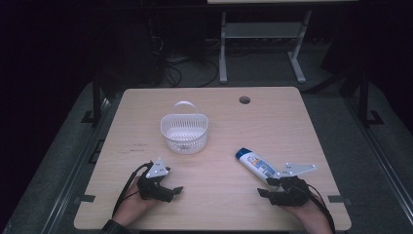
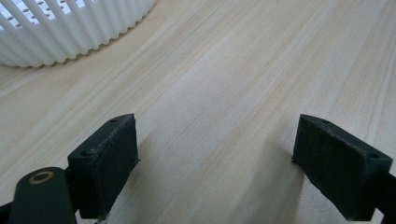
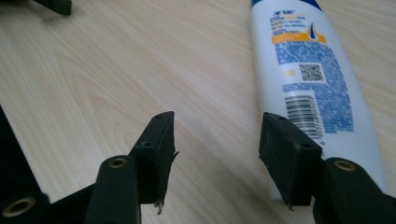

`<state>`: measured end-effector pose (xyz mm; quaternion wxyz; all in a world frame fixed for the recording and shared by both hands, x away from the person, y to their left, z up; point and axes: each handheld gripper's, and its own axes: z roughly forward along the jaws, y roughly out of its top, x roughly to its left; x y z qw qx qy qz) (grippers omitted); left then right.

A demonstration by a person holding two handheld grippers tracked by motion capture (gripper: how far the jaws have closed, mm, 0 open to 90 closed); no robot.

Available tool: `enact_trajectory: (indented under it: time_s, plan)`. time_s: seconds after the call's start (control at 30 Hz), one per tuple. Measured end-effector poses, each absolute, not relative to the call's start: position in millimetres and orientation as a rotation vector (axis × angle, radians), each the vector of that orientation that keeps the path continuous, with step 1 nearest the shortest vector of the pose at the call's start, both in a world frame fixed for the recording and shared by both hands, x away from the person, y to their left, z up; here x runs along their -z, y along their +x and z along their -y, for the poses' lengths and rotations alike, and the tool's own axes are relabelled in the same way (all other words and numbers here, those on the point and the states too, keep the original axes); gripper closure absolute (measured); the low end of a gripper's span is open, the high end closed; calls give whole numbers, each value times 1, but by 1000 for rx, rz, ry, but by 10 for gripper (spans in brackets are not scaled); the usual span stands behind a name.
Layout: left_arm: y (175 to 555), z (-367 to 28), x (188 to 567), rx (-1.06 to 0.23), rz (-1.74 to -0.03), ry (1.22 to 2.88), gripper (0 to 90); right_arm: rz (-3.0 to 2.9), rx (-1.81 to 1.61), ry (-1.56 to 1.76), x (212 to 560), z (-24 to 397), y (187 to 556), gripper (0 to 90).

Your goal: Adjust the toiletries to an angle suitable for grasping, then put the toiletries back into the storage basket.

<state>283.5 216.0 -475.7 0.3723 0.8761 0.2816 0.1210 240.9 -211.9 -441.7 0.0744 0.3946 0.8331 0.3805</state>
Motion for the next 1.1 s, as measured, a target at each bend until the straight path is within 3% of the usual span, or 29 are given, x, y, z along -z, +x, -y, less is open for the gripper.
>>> enact_trajectory:
  time_s: [0.33,0.5,1.1]
  plan:
    - [284,-216,476,-311,-722,2242,129,-2463,-1181,1144,430,207,241,297]
    - [284,-216,476,-310,-724,2238,129,-2424,-1168,1161,422,206,245,187]
    - [283,-215,476,-311,-725,2236,129,-2372,-1117,1218,413,211,268,147]
